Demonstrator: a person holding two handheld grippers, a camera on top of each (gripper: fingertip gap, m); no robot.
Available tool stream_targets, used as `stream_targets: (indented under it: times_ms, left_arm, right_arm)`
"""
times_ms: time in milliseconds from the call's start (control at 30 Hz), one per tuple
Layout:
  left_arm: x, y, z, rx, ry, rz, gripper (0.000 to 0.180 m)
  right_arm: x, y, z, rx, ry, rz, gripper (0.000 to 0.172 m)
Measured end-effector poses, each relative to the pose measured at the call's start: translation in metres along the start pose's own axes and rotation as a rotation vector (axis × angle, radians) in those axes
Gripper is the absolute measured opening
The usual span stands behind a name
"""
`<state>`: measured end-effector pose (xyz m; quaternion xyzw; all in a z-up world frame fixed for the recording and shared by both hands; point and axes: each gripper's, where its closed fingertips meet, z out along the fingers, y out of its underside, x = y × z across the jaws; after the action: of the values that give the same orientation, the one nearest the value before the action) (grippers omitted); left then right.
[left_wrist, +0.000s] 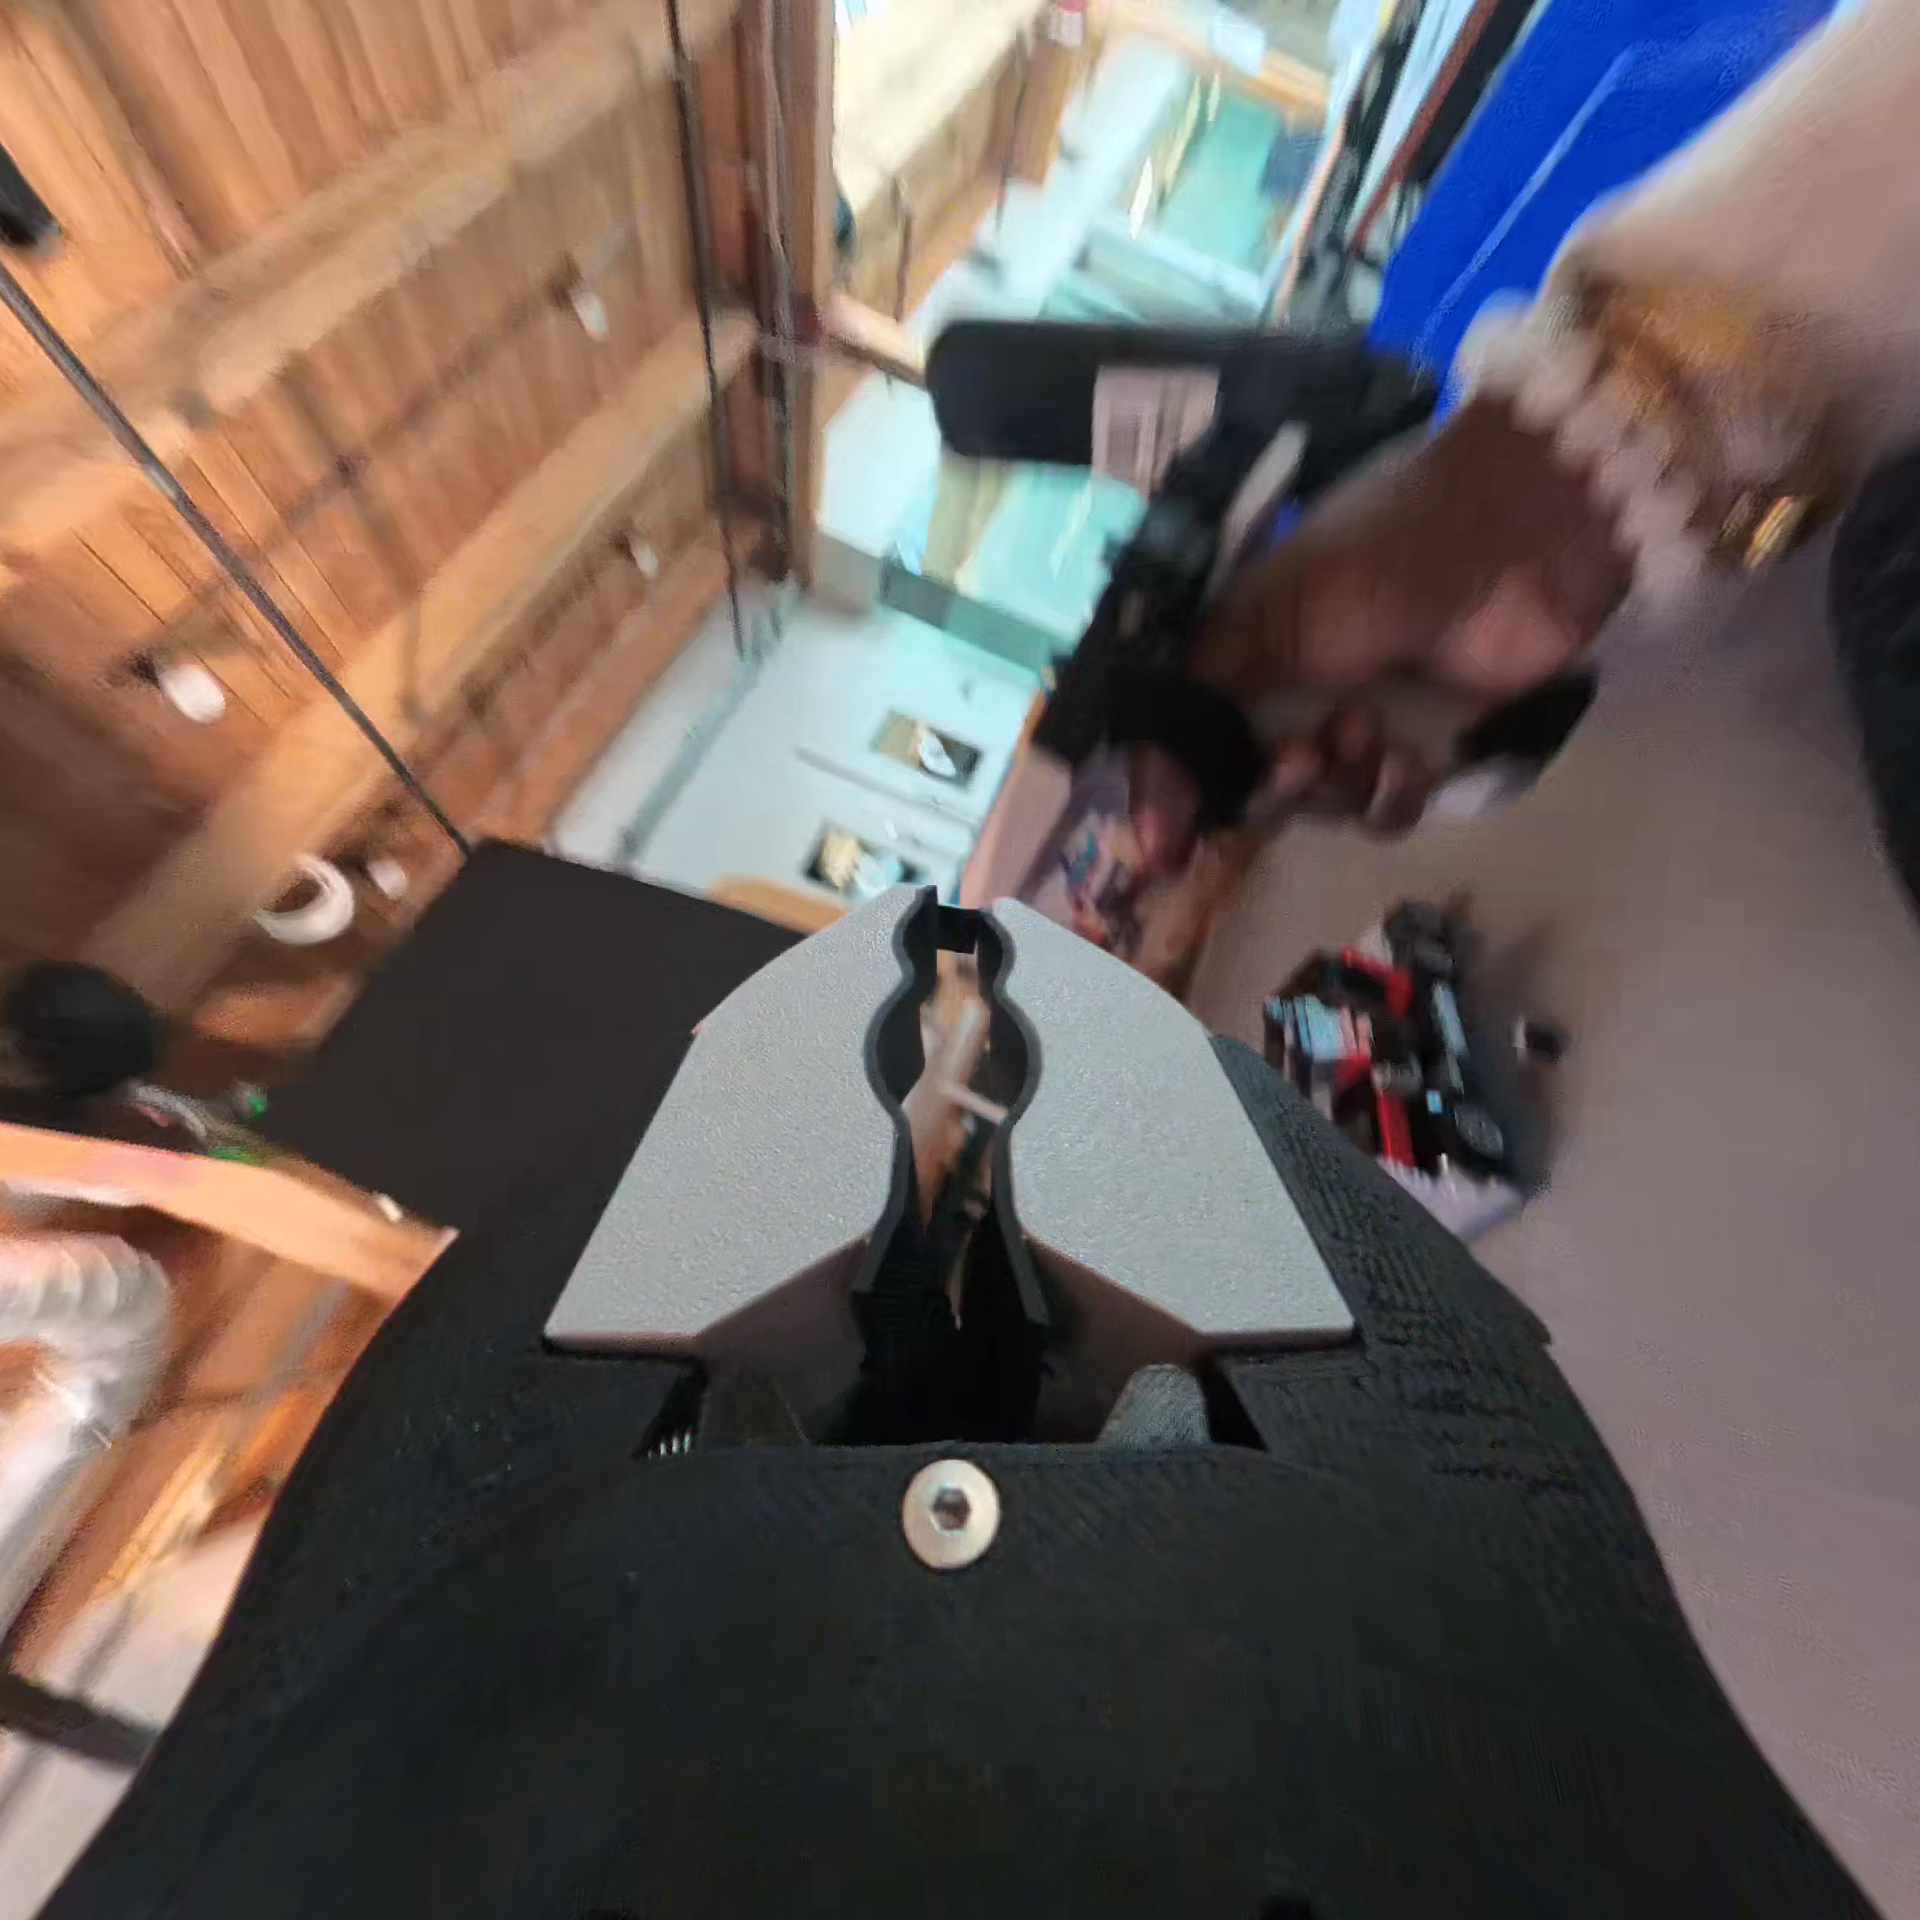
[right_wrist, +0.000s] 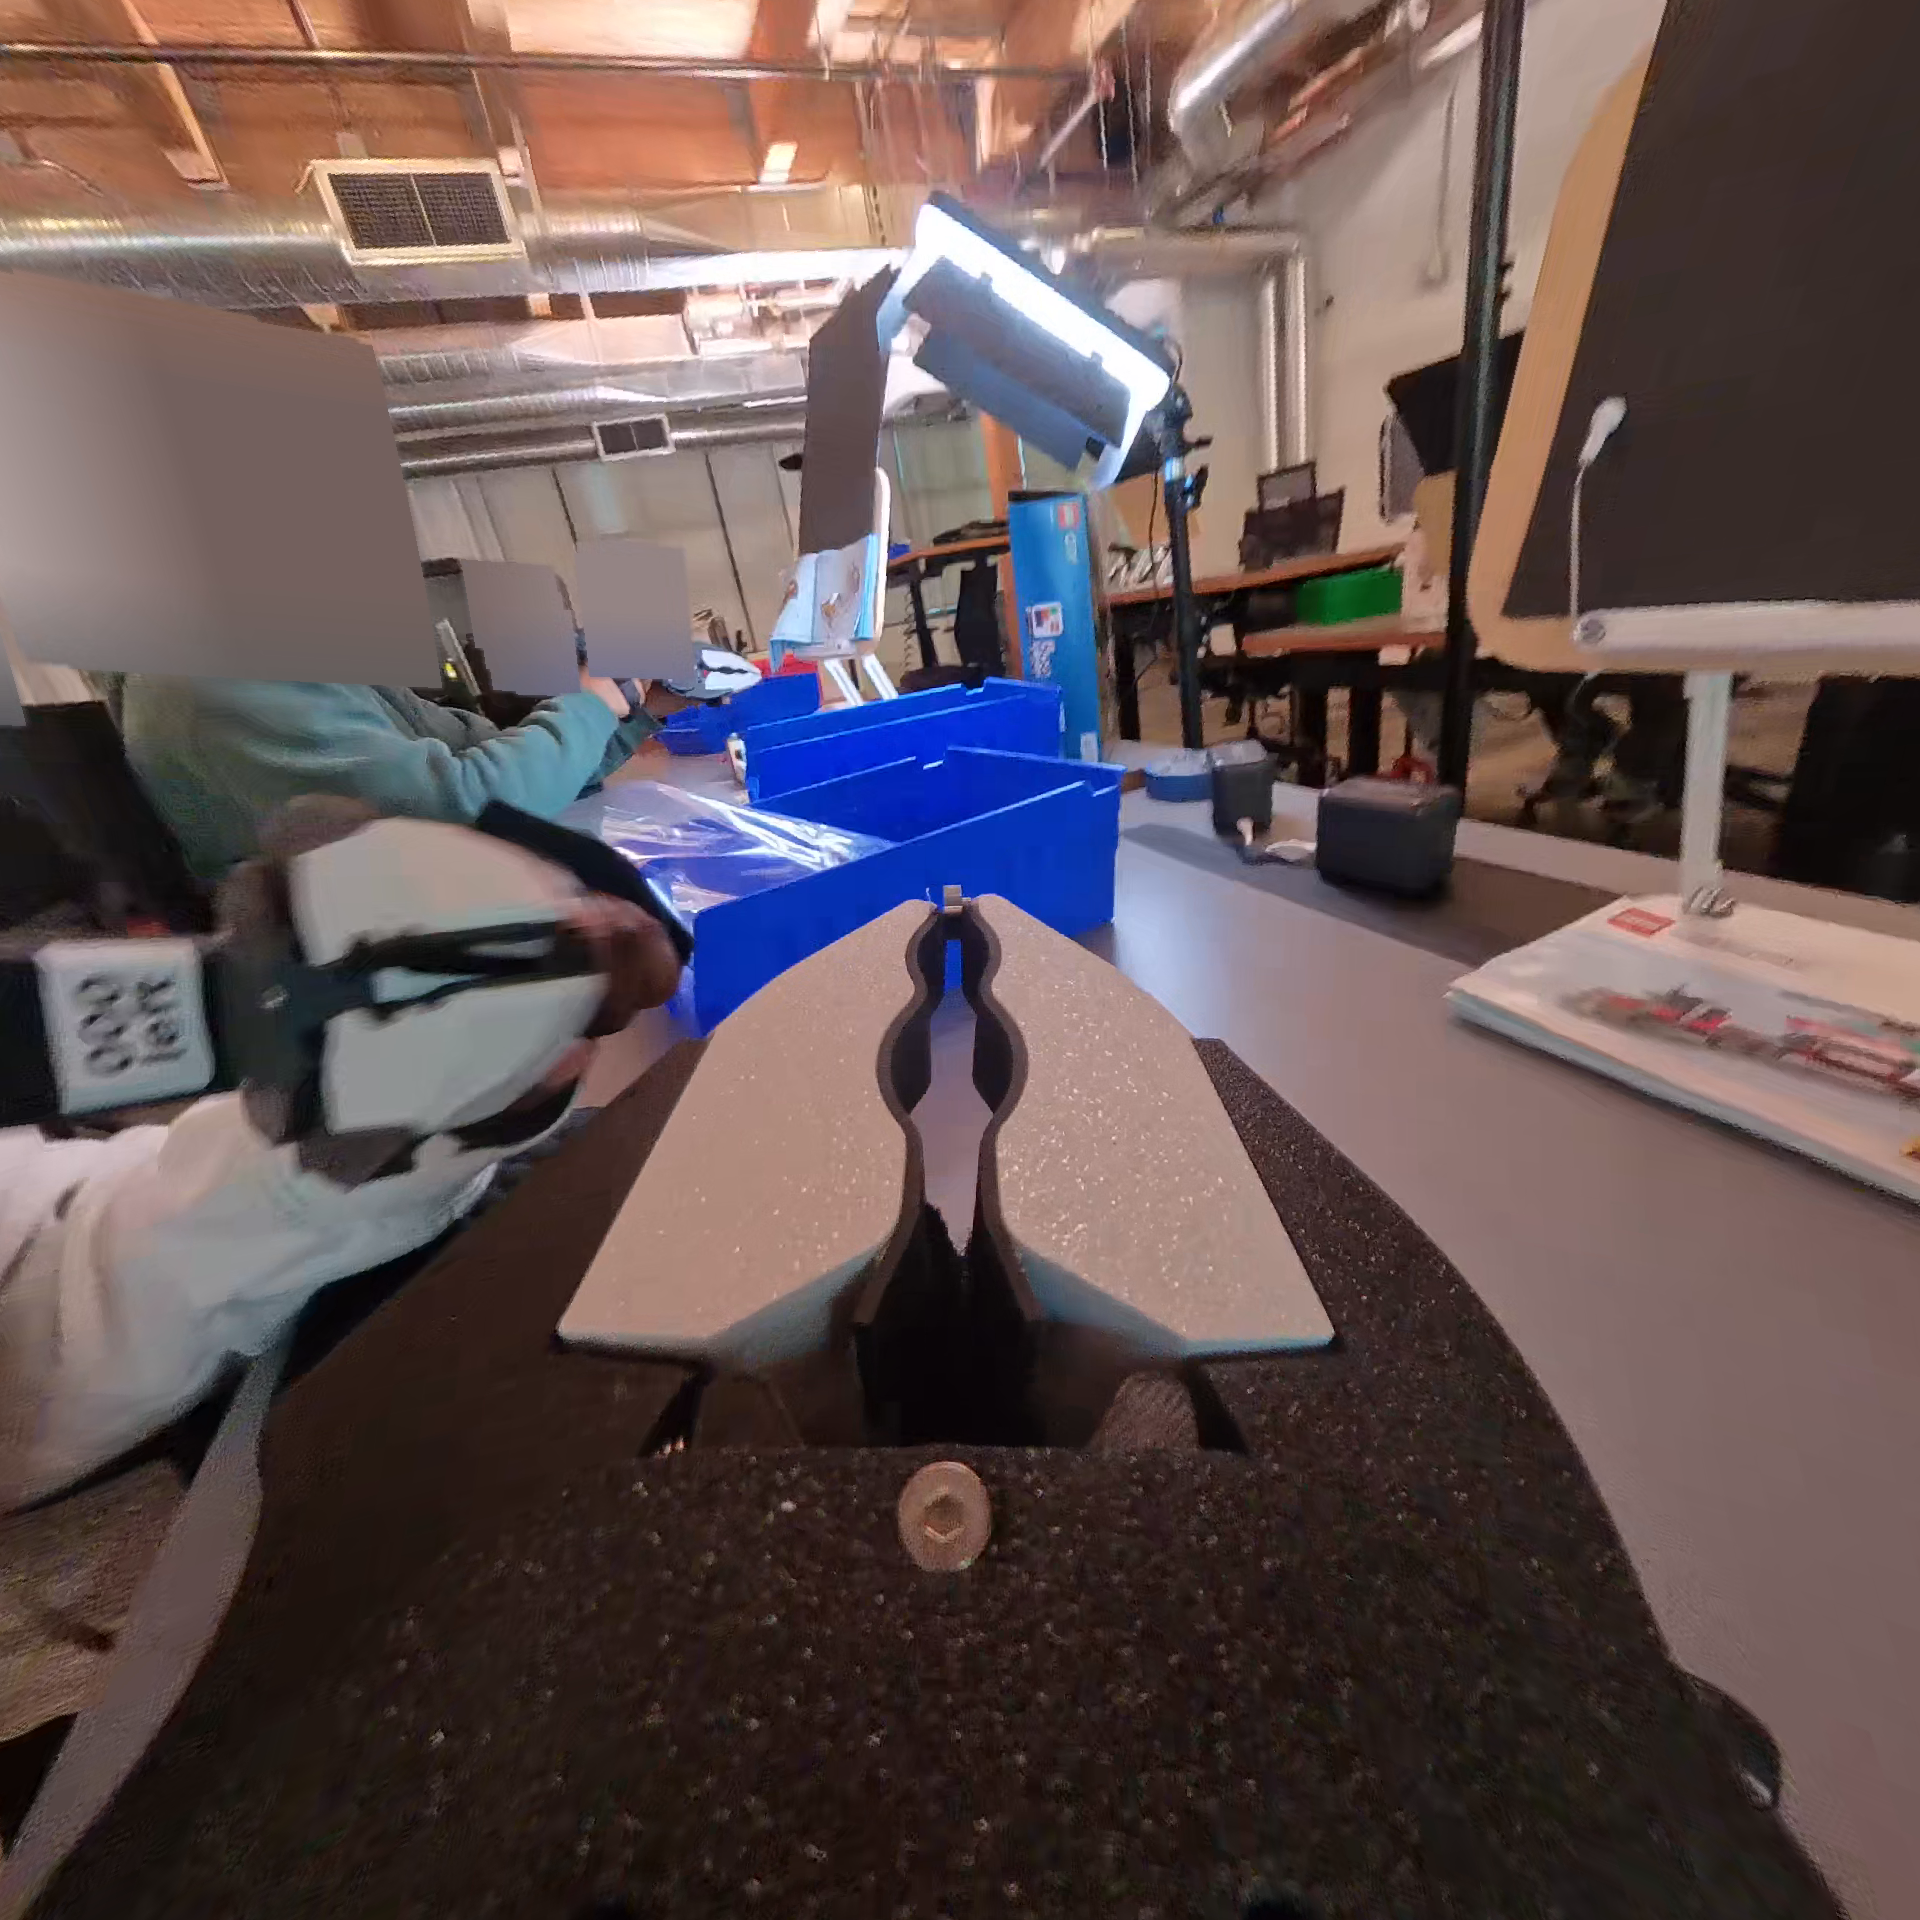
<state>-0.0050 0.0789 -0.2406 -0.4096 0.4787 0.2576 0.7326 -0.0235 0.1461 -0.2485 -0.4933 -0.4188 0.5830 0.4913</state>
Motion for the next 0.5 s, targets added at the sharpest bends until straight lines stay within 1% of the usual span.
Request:
stream_targets:
  times_ms: [33,100,167,233,300,367,433,500]
  left_arm:
    - [-0.004,0.016,0.000,-0.041,0.009,-0.057,0.007]
    - [-0.023,0.035,-0.007,-0.035,-0.010,-0.272,0.007]
    - [-0.040,0.042,-0.013,0.022,-0.042,-0.499,0.007]
    - [-0.053,0.039,-0.018,0.108,-0.064,-0.656,0.007]
    - [-0.061,0.039,-0.021,0.145,-0.078,-0.752,0.007]
    - [-0.066,0.039,-0.023,0.149,-0.082,-0.820,0.008]
    - [-0.064,0.042,-0.021,0.102,-0.058,-0.873,0.008]
    - [-0.055,0.043,-0.021,0.020,-0.007,-0.912,0.008]
  right_arm:
    - [-0.005,-0.004,-0.002,0.026,-0.014,-0.019,0.002]
    - [-0.017,-0.014,-0.002,0.072,-0.079,-0.021,0.002]
    - [-0.021,-0.014,-0.001,0.068,-0.112,-0.036,0.002]
    - [-0.022,-0.013,-0.001,0.067,-0.122,-0.036,0.002]
    - [-0.021,-0.009,0.000,0.037,-0.109,-0.052,0.002]
    - [-0.020,-0.003,0.002,-0.003,-0.082,-0.105,0.002]
    - [-0.019,0.002,0.004,-0.041,-0.058,-0.152,0.002]
    - [-0.019,0.007,0.006,-0.066,-0.045,-0.184,0.003]
